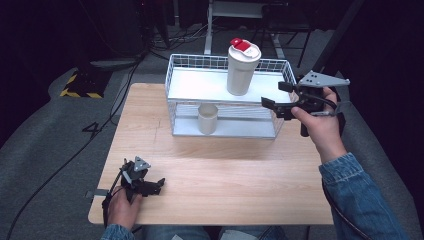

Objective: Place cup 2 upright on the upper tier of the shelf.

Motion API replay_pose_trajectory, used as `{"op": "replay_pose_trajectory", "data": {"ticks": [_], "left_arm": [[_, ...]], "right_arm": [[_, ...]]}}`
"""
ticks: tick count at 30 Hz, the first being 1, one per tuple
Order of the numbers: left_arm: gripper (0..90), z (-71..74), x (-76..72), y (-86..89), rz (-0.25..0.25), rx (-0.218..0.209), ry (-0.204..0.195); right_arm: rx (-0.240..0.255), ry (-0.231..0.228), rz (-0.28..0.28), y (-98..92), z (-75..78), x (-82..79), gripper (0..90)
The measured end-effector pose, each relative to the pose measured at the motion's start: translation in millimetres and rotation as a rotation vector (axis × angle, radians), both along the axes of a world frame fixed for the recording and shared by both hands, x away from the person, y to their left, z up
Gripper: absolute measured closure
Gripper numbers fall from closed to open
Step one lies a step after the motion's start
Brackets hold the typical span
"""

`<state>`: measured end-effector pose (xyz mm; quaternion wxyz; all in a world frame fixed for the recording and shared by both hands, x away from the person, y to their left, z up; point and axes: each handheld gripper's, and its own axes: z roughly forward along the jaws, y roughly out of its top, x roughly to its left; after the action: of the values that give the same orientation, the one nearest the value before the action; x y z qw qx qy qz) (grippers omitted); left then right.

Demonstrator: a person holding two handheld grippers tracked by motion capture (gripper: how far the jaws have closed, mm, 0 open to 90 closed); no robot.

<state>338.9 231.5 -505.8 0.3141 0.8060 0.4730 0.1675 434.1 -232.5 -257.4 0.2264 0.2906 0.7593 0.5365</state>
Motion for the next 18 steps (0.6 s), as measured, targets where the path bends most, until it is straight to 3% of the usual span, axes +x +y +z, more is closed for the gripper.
{"op": "replay_pose_trajectory", "data": {"ticks": [18], "left_arm": [[0.0, 0.0, 3.2, -0.4, 0.005, -0.001, 0.001]], "right_arm": [[-0.022, 0.04, 0.006, -40.9, -29.4, -42.0, 15.3]]}}
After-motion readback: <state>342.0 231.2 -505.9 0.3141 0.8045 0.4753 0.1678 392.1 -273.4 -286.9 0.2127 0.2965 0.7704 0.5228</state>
